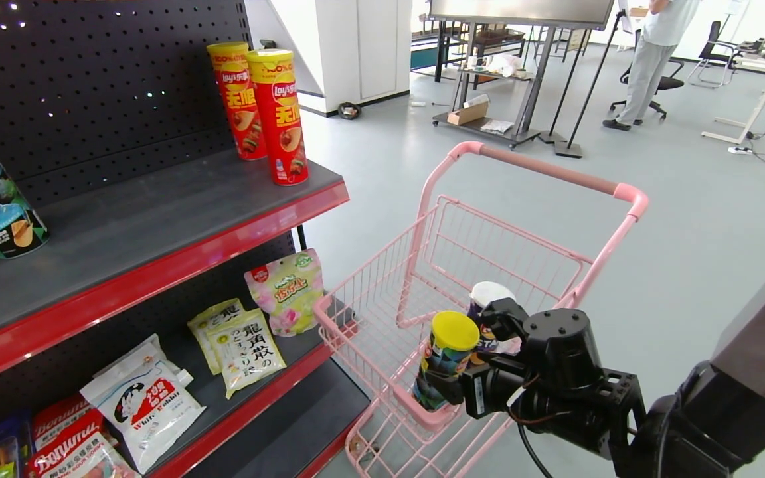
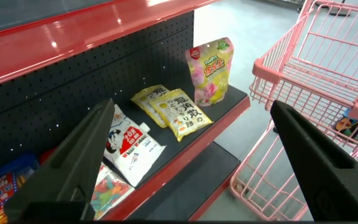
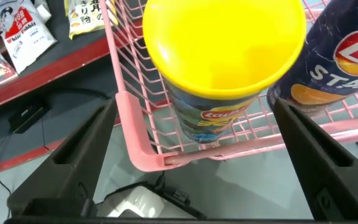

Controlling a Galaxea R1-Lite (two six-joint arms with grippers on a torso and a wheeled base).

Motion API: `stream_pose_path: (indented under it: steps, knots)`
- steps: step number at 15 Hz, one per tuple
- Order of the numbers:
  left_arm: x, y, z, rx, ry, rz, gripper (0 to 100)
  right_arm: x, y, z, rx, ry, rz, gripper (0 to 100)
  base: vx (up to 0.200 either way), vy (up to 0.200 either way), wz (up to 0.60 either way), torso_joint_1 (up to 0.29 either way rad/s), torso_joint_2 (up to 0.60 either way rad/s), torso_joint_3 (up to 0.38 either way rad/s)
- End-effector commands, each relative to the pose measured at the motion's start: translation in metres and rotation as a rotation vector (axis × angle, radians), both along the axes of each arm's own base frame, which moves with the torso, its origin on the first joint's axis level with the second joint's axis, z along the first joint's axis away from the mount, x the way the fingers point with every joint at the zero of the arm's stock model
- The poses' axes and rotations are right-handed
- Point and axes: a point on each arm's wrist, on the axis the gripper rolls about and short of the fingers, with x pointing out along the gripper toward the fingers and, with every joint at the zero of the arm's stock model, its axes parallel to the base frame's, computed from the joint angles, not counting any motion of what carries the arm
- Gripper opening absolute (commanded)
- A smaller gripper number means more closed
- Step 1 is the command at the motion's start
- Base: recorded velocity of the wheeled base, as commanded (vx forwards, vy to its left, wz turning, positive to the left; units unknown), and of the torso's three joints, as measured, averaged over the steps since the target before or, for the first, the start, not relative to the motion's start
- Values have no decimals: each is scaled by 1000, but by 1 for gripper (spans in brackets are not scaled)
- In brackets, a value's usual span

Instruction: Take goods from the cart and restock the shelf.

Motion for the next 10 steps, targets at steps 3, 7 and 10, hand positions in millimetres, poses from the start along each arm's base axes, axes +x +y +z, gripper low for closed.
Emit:
stream_pose_path:
  steps: [3,7,10]
  knots:
    - [0,0,0,0,1,0,100,5,5,-4,15,12,-11,100,0,0,0,0,0,0]
    - [0,0,0,2,1,0,100,8,7,-6,13,10,-11,100,0,0,0,0,0,0]
    - [0,0,0,2,1,0,100,13,7,-9,11,11,-20,100,0,0,0,0,0,0]
